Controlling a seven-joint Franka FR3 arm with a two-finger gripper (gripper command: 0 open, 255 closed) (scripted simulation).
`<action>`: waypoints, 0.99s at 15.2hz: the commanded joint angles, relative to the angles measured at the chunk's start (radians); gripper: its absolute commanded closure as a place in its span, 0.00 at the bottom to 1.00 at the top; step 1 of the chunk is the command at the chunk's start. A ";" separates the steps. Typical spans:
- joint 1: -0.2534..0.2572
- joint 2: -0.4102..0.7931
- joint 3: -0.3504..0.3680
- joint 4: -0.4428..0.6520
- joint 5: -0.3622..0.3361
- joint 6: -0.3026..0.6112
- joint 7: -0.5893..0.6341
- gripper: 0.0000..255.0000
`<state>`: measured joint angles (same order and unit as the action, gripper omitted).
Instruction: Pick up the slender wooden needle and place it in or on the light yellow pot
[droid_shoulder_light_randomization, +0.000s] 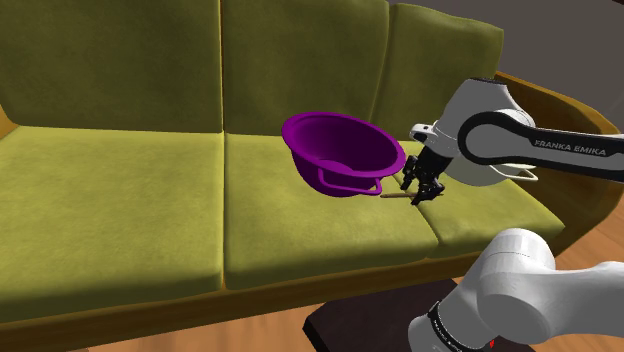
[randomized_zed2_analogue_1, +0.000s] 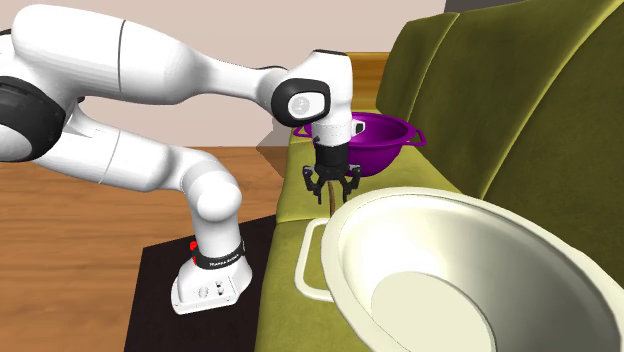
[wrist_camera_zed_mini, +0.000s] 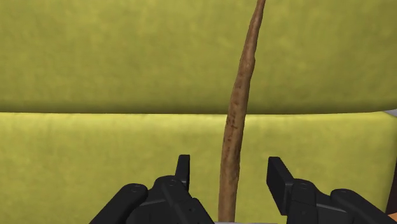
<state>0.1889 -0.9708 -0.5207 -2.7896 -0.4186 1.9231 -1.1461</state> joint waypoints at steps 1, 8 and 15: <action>0.000 0.003 -0.002 -0.003 -0.003 0.007 0.000 1.00; 0.007 -0.006 0.016 0.032 0.014 -0.036 -0.001 1.00; 0.022 -0.015 0.053 0.118 0.050 -0.129 -0.004 1.00</action>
<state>0.2103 -0.9811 -0.4732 -2.6851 -0.3735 1.8117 -1.1480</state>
